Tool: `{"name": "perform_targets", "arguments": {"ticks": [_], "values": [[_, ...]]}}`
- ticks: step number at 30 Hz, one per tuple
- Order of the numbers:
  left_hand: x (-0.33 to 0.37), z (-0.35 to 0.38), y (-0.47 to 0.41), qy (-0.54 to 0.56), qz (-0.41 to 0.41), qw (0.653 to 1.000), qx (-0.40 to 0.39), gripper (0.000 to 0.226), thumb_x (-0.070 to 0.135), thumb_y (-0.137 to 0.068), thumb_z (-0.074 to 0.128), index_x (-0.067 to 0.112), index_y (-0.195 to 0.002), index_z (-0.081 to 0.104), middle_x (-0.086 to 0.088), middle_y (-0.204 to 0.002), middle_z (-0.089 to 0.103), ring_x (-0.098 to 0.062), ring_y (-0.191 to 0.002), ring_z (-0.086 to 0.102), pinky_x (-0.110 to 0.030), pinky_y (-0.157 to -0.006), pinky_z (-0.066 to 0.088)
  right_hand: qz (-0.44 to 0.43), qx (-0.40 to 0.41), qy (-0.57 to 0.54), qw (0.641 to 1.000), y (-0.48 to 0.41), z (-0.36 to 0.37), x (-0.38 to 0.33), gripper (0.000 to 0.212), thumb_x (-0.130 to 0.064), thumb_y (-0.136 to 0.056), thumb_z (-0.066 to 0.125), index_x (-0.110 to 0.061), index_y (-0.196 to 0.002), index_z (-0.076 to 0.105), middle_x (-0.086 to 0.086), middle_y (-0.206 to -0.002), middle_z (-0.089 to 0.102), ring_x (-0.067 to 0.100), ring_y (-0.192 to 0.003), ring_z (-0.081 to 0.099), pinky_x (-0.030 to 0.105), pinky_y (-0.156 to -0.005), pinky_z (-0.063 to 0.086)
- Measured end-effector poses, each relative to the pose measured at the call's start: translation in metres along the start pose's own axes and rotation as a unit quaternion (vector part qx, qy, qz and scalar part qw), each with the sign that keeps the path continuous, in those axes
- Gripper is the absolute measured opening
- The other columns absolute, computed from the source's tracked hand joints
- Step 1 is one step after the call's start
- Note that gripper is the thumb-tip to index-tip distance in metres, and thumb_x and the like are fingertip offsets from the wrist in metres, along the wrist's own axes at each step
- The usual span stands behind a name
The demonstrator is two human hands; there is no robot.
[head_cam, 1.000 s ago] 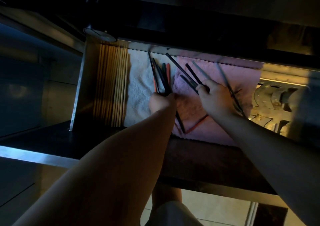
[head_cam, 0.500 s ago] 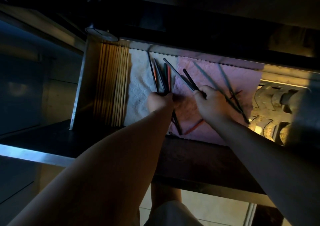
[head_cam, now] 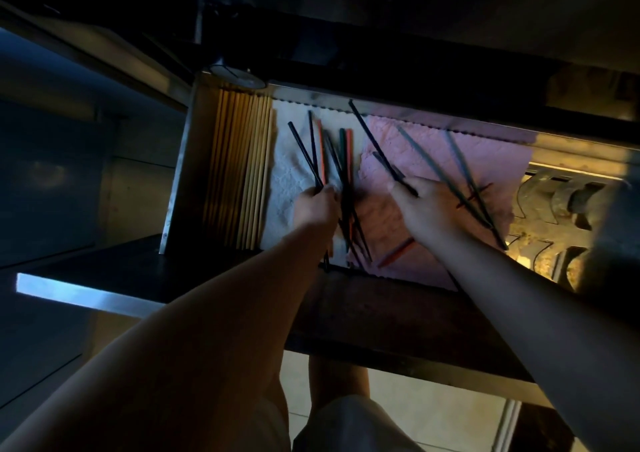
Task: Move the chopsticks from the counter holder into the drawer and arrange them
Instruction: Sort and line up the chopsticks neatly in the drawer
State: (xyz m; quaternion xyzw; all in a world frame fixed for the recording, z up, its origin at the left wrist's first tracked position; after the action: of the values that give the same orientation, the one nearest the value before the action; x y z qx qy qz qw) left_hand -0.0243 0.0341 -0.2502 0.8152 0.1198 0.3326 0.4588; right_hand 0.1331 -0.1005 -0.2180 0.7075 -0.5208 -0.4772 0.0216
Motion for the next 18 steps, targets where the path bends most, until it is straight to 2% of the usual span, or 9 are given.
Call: {"name": "perform_targets", "arguments": {"ticks": [2,6,8,9,10,12,14,16,18], "values": [[0.003,-0.003,0.001,-0.013,0.012,1.000,-0.004,0.021,0.026,-0.095,0.046,0.016,-0.087,0.063,0.000,-0.068,0.058,-0.013,-0.058,0.052,-0.025,-0.048,0.033,0.016,-0.018,-0.021,0.999,0.002,0.005,-0.001,0.031,-0.034,-0.092,0.054,-0.025,-0.064,0.063,-0.005,-0.046,0.045,0.002,-0.039,0.045,0.018,-0.040,0.033],[0.007,-0.005,0.002,-0.007,0.015,1.000,0.010,0.023,0.024,-0.096,0.043,0.013,-0.092,0.062,-0.006,-0.072,0.057,-0.017,-0.063,0.053,-0.029,-0.052,0.036,0.078,-0.046,-0.092,0.992,0.006,0.014,0.008,0.035,-0.031,-0.094,0.052,-0.026,-0.063,0.065,-0.008,-0.041,0.049,0.001,-0.033,0.042,0.021,-0.045,0.032],[0.007,-0.005,0.001,0.009,0.007,1.000,0.023,0.024,0.025,-0.096,0.041,0.012,-0.094,0.062,-0.014,-0.087,0.064,-0.027,-0.081,0.061,-0.036,-0.069,0.050,0.106,-0.047,-0.132,0.985,0.009,0.014,0.013,0.034,-0.030,-0.095,0.052,-0.023,-0.064,0.066,-0.009,-0.039,0.047,0.000,-0.031,0.040,0.018,-0.045,0.029],[0.006,-0.004,0.000,0.016,0.004,0.999,0.028,0.024,0.025,-0.096,0.041,0.013,-0.093,0.061,-0.014,-0.092,0.065,-0.030,-0.088,0.062,-0.039,-0.078,0.050,0.111,-0.043,-0.136,0.984,0.011,0.012,0.014,0.034,-0.030,-0.095,0.052,-0.023,-0.065,0.066,-0.009,-0.040,0.047,-0.001,-0.030,0.039,0.016,-0.041,0.028],[0.005,-0.003,0.000,0.022,0.004,0.999,0.028,0.023,0.025,-0.097,0.041,0.014,-0.090,0.060,-0.011,-0.091,0.064,-0.030,-0.090,0.062,-0.038,-0.079,0.049,0.113,-0.039,-0.135,0.984,0.013,0.010,0.014,0.034,-0.030,-0.095,0.052,-0.023,-0.066,0.066,-0.009,-0.040,0.047,-0.002,-0.029,0.039,0.015,-0.036,0.027],[0.005,0.001,0.000,0.032,0.007,0.999,0.014,0.023,0.025,-0.097,0.041,0.016,-0.089,0.061,-0.006,-0.087,0.065,-0.024,-0.082,0.062,-0.032,-0.068,0.047,0.115,-0.035,-0.140,0.983,0.016,0.006,0.012,0.033,-0.028,-0.096,0.051,-0.023,-0.068,0.067,-0.008,-0.044,0.046,-0.001,-0.028,0.038,0.013,-0.031,0.025],[0.004,0.009,0.002,0.042,-0.001,0.999,-0.021,0.024,0.025,-0.098,0.041,0.016,-0.098,0.063,-0.006,-0.092,0.068,-0.022,-0.082,0.064,-0.027,-0.059,0.041,0.123,-0.049,-0.158,0.979,0.018,0.004,0.009,0.030,-0.026,-0.097,0.051,-0.018,-0.074,0.068,-0.005,-0.049,0.045,-0.001,-0.028,0.035,0.012,-0.030,0.024],[0.002,0.015,0.004,0.053,-0.013,0.997,-0.058,0.028,0.024,-0.100,0.038,0.013,-0.104,0.063,-0.009,-0.100,0.070,-0.025,-0.090,0.067,-0.028,-0.060,0.042,0.130,-0.077,-0.186,0.971,0.021,0.008,0.004,0.025,-0.022,-0.097,0.052,-0.011,-0.082,0.068,-0.001,-0.053,0.043,0.000,-0.027,0.034,0.010,-0.031,0.023],[0.001,0.014,0.006,0.069,-0.031,0.995,-0.071,0.026,0.022,-0.101,0.037,0.013,-0.096,0.061,-0.009,-0.094,0.071,-0.025,-0.083,0.069,-0.031,-0.064,0.048,0.144,-0.112,-0.207,0.961,0.024,0.016,0.000,0.021,-0.021,-0.096,0.054,-0.009,-0.086,0.068,0.000,-0.056,0.041,0.001,-0.027,0.033,0.010,-0.032,0.022]]}}
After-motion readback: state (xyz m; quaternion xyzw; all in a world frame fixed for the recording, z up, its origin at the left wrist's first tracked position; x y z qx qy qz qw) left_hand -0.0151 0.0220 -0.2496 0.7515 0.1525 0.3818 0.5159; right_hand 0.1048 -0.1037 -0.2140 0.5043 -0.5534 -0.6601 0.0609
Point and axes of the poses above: each hand's wrist, its own y-axis away from the middle knuckle, its own z-axis out of the palm, x = y × z, the point moved 9 cm from there along -y, towards the middle knuckle
